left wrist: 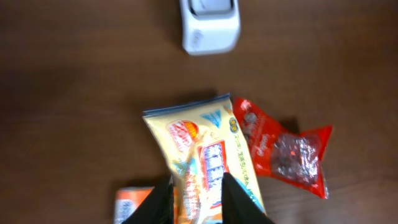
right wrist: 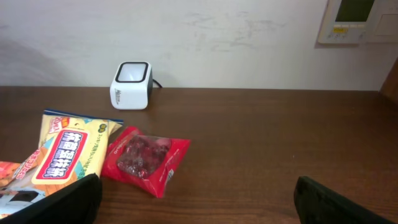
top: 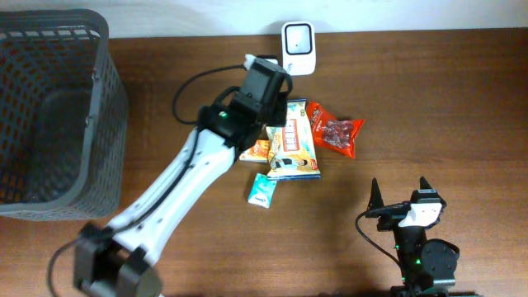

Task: Scan the item barcode
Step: 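Lower the yellow bag onto the table and open the left gripper, then withdraw the left gripper and move the right gripper toward the items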

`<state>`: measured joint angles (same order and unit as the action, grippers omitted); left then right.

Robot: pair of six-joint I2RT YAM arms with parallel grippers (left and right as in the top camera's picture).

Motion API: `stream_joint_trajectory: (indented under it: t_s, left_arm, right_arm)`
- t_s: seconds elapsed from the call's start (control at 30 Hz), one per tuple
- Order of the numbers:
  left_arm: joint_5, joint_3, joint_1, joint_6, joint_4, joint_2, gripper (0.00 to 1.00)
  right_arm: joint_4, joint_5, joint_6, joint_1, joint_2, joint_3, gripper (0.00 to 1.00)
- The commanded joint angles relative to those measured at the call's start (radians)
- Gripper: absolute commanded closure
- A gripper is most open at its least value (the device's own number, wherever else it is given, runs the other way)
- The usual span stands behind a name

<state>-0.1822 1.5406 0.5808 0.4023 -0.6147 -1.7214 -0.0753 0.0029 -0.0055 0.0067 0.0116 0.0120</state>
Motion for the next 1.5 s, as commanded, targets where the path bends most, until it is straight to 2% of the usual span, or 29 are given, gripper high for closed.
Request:
stream_joint_trajectory:
  t_s: [0.0,0.03,0.07,0.1,0.2,0.3,0.33,0.6,0.93,1.07,1.13,1.2,1.37,1.47]
  left_arm:
    - [-0.21,-0.001,-0.003,-0.016,-0.077,0.13,0.66]
    - [-0.238,-0.001,-0.003,-0.016,-0.099,0.149,0.6]
    - [-0.276,-0.001,-0.003,-0.016,-0.132,0.17,0.46]
    - [-0.3,-0.001,-0.003,-0.016,-0.157,0.182,0.37]
    - [-0.322,-0.001,-0.022,-0.015,-0.227,0.202,0.25]
    - [-0.293,-0.001,-0.063,-0.015,-0.293,0.199,0.04]
    - [-0.262,-0.001,-0.081,-0.015,-0.312,0.199,0.01]
    - [-0.089,-0.001,-0.106,-0.015,-0.36,0.199,0.01]
    - [-0.016,-0.001,-0.106,-0.015,-0.507,0.199,0.0]
    - [-0.016,-0.001,-0.106,-0.014,-0.524,0.199,0.01]
    - [-0.015,-0.001,-0.106,-0.014,-0.524,0.199,0.01]
    - [-0.016,-0.001,-0.106,-0.014,-0.523,0.199,0.01]
    - [-0.016,-0.001,-0.106,-0.014,-0.523,0.199,0.01]
    - [-0.016,-0.001,-0.106,-0.014,-0.523,0.199,0.01]
  right_arm:
    - [-0.006,0.006,-0.006,0.006,-0.003,-0.006,0.02]
    - [-0.006,0.006,-0.006,0.006,-0.003,-0.006,0.02]
    - [-0.006,0.006,-0.006,0.006,-0.003,-0.006,0.01]
    - [-0.006,0.006,-0.006,0.006,-0.003,-0.006,0.02]
    - [-0.006,0.006,-0.006,0.006,-0.003,-0.006,0.02]
    - [-0.006,0.006,-0.006,0.006,-0.003,-0.006,0.02]
    - [-0.006,0.006,-0.006,0.006,-0.003,-0.006,0.02]
    - [-0.006,0.006,-0.006,0.006,-0.003,-0.006,0.02]
    - [0.023,-0.004,-0.001,0.006,-0.003,-0.006,0.02]
    - [0.091,-0.265,0.158,0.006,-0.003,-0.006,0.02]
    - [0.086,-0.399,0.191,0.006,-0.003,-0.006,0.02]
    - [0.135,-0.42,0.206,0.006,-0.003,-0.006,0.02]
    - [0.348,-0.471,0.36,0.006,-0.003,-0.006,0.02]
    - [0.514,-0.466,0.359,0.006,-0.003,-0.003,0.02]
